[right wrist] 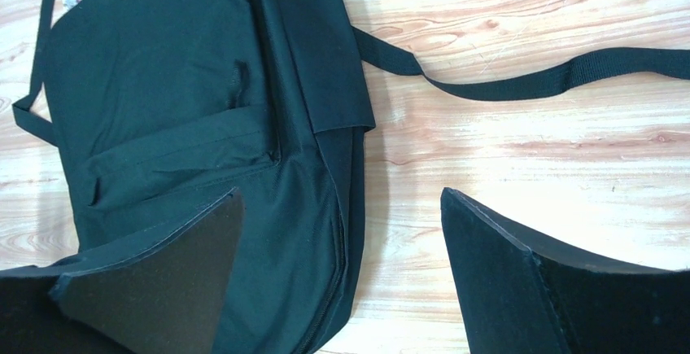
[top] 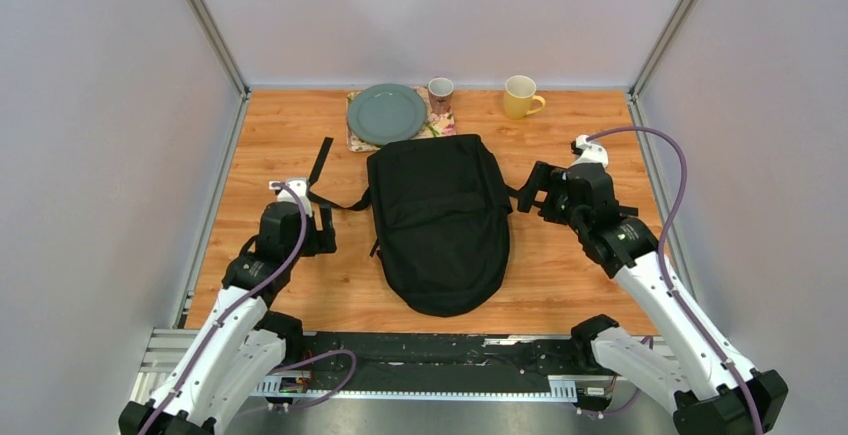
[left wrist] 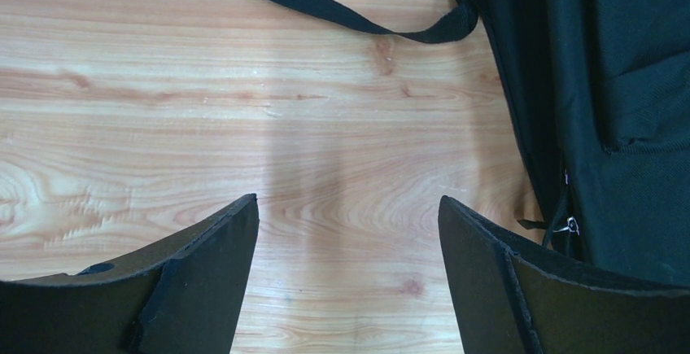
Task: Pack the student bag
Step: Reset both arms
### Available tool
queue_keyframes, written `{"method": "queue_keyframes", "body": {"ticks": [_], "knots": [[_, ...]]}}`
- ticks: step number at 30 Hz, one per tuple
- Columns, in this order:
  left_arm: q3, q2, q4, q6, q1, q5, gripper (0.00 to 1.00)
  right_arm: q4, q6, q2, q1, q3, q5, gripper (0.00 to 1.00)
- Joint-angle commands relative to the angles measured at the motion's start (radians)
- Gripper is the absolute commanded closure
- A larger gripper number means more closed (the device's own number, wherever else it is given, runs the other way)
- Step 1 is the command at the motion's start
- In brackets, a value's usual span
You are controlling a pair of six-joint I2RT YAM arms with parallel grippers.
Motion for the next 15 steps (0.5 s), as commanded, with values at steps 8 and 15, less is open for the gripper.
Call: {"method": "queue_keyframes", "body": {"ticks": [8,15], "knots": [[0.001,-0.027,0.013,0.021,0.006,-0.033,0.12,0.103,-0.028,0.006,0.003,-0.018,-0.074,0.05],[-0.020,-0.055,0.044,0.033,0.006,0.036,0.12,0.126,-0.056,-0.037,0.003,-0.049,-0.024,0.05]]}}
